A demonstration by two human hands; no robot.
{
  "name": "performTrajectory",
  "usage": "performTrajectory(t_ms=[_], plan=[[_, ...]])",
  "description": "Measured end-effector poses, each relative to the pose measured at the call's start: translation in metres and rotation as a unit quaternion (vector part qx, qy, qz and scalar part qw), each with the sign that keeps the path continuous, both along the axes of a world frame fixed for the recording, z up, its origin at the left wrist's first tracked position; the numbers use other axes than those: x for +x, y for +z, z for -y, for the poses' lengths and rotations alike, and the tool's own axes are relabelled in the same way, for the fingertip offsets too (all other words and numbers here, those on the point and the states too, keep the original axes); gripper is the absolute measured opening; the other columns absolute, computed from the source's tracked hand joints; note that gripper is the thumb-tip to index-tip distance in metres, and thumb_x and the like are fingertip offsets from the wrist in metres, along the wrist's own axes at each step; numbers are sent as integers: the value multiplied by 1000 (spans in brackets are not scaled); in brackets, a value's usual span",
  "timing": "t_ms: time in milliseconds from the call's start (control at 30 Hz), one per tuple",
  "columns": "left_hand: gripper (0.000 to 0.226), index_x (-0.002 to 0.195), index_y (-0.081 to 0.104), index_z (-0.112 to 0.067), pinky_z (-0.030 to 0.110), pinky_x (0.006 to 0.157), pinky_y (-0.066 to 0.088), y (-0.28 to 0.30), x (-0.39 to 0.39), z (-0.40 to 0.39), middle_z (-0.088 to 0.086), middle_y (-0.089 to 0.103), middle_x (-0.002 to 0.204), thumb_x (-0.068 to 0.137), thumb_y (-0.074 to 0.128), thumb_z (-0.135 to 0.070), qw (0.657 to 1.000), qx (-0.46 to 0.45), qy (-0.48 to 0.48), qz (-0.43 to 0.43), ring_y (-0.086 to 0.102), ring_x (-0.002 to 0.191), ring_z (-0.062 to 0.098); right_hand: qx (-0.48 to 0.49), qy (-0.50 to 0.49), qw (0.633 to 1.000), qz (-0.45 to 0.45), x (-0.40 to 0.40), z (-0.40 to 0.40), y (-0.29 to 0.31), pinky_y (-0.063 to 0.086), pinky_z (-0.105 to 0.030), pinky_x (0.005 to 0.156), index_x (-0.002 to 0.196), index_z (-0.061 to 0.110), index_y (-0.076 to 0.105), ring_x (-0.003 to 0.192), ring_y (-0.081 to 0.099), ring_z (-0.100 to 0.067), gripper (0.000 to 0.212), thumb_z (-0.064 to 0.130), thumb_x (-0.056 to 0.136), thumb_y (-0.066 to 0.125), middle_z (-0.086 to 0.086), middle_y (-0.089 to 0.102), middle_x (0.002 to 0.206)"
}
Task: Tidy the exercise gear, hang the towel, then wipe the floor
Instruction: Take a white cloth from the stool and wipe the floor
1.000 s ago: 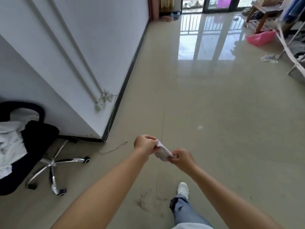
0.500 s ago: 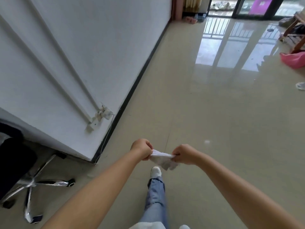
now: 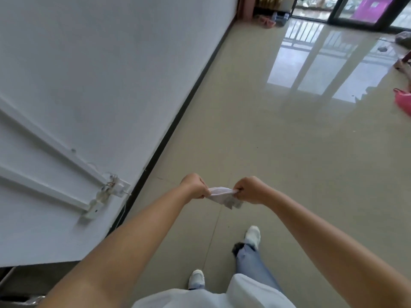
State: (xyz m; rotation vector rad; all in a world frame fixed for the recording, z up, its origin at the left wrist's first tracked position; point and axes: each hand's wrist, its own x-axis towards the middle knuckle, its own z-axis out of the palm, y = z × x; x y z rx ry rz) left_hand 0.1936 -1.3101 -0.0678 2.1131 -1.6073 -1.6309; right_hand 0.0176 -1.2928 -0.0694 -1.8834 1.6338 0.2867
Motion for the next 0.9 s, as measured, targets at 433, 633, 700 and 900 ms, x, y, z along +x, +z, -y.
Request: performTrajectory(t_ms=[433, 633, 700, 900], plan=[[24, 61, 57, -22, 22, 63, 39, -69, -78, 162, 6, 58, 73, 82, 67, -24, 967, 41, 252, 13, 52, 73, 20, 43, 356, 930, -83, -48, 272, -52, 34, -26, 64, 95, 0, 67, 98, 62, -30, 26, 16, 88, 47, -17, 68, 103], [12, 92, 71, -15, 17, 51, 29, -119, -73, 208, 1, 55, 67, 87, 61, -20, 950, 49, 309, 6, 46, 73, 16, 55, 466, 878, -98, -14, 353, -100, 47, -34, 91, 103, 2, 65, 107, 60, -28, 28, 20, 90, 49, -13, 65, 110], [22, 103, 71, -6, 11, 51, 29, -139, -68, 227, 4, 66, 80, 87, 61, -17, 947, 55, 316, 2, 49, 78, 14, 60, 491, 863, -106, -4, 373, -120, 47, -34, 92, 105, 3, 64, 108, 59, -28, 28, 23, 91, 50, -12, 64, 112], [22, 105, 70, -4, 7, 48, 32, -204, -50, 280, 3, 65, 69, 89, 60, -16, 932, 84, 353, -5, 53, 51, 3, 87, 524, 837, -131, 23, 432, -191, 48, -34, 92, 108, 4, 63, 110, 57, -28, 26, 15, 87, 52, -12, 62, 115]])
